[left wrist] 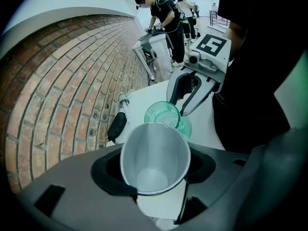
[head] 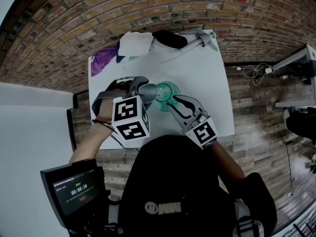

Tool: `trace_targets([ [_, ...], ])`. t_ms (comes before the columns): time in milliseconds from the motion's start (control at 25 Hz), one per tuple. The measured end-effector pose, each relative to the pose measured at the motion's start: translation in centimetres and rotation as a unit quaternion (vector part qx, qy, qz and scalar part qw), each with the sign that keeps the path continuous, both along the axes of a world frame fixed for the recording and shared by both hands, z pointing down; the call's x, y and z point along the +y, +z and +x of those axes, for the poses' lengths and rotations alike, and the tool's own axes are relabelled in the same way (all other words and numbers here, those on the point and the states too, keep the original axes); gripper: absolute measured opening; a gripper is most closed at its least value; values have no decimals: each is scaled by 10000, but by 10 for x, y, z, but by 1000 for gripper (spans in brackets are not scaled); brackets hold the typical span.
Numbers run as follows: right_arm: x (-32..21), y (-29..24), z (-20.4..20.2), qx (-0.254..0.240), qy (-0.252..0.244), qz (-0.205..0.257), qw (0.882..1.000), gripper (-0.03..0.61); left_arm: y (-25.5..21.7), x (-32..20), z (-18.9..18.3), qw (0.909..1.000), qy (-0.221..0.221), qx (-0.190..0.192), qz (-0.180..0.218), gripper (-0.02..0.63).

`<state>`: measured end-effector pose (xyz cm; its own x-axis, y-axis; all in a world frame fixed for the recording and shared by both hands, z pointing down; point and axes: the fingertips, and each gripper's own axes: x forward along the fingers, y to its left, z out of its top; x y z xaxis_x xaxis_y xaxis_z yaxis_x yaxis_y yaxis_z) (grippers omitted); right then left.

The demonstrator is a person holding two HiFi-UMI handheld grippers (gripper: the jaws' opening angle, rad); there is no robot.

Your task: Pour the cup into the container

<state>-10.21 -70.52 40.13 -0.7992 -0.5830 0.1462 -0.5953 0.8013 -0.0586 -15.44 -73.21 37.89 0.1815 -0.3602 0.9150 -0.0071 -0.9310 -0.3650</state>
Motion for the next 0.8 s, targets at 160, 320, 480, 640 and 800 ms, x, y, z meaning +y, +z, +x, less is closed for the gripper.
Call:
trace_targets([
  [160,0,-1,0,-31,35,-66,10000,107,0,0,0,10000,23,-72,-6,268],
  [320,0,0,0,6,-14,-6,10000,106,0,0,0,9999,10,-99,-44,268],
  [480,0,0,-1,9,-14,-10,10000,107,1,0,-1,9999,10,-144,-81,268],
  [640,0,-1,-1,-5,0,-27,10000,106,1,-1,-2,9998,2,-158,-86,270],
  [800,0,-1,-1,13,-22,6,10000,106,1,-1,-2,9997,1,-203,-106,270],
])
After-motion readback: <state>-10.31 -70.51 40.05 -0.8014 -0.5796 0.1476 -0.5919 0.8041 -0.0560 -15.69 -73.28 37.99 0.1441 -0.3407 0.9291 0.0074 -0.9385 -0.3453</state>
